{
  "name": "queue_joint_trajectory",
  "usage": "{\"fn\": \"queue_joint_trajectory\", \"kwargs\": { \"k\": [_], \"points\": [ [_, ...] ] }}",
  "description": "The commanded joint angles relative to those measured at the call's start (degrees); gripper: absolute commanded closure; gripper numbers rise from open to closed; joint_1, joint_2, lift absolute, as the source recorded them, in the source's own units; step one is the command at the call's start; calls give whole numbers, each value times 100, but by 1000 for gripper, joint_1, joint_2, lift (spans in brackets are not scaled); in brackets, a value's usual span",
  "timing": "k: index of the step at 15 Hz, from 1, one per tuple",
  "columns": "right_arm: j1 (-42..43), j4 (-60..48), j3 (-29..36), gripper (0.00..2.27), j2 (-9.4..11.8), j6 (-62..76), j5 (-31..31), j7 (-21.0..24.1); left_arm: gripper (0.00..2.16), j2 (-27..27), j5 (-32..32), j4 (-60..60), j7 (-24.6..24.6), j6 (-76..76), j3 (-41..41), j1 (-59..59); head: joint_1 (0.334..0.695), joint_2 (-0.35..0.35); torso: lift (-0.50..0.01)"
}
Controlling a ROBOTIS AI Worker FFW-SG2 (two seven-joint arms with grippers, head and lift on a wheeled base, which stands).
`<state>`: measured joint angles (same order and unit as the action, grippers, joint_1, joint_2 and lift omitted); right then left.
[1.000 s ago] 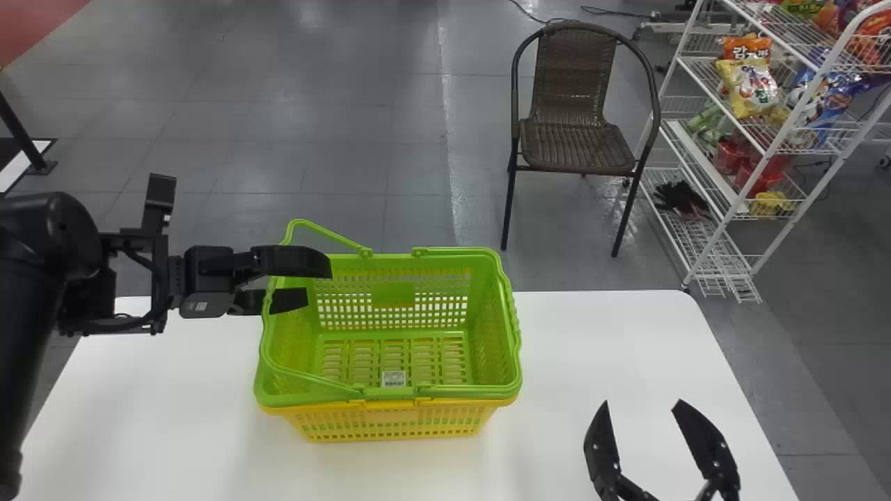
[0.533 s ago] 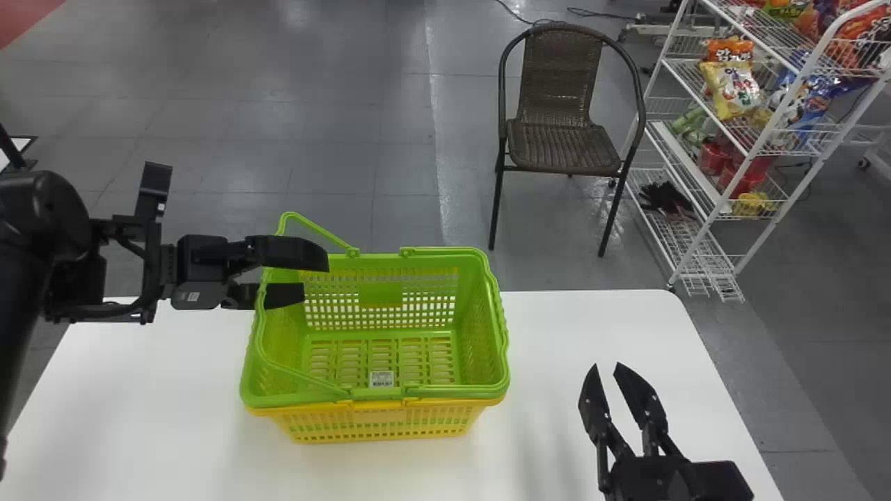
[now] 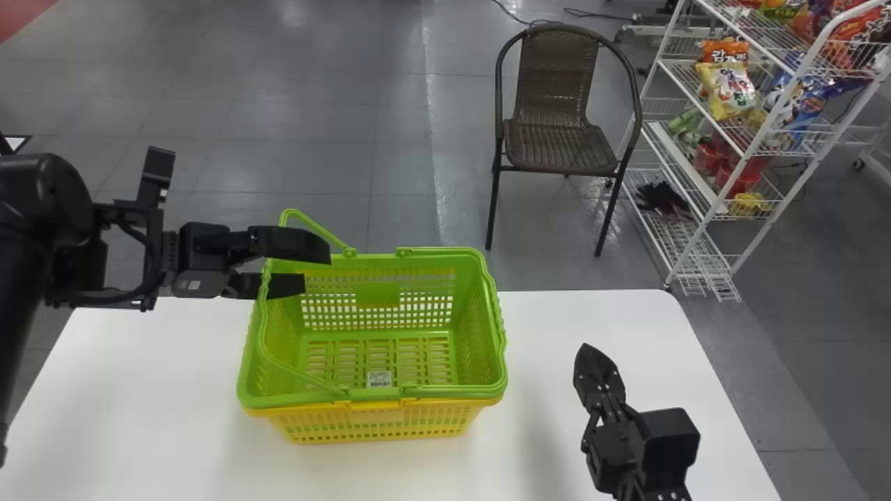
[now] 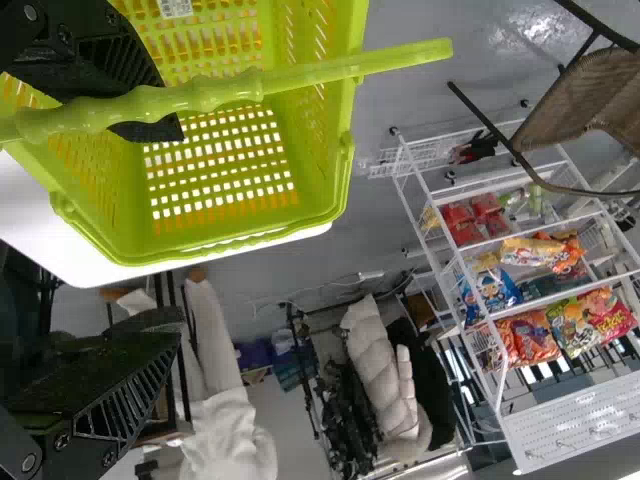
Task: Grasp handle with right gripper to insert into left gripper then lift and swing left to center
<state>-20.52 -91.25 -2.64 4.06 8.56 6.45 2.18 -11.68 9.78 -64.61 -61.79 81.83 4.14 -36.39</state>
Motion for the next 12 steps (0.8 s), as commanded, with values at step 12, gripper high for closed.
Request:
{"fn": "queue_joint_trajectory", "kwargs": {
  "k": [12],
  "points": [
    [1235,1180,-667,1956,7,-623,524,169,103,52,6,-43,-70,181,-62,62,695,-45,0]
  ]
}}
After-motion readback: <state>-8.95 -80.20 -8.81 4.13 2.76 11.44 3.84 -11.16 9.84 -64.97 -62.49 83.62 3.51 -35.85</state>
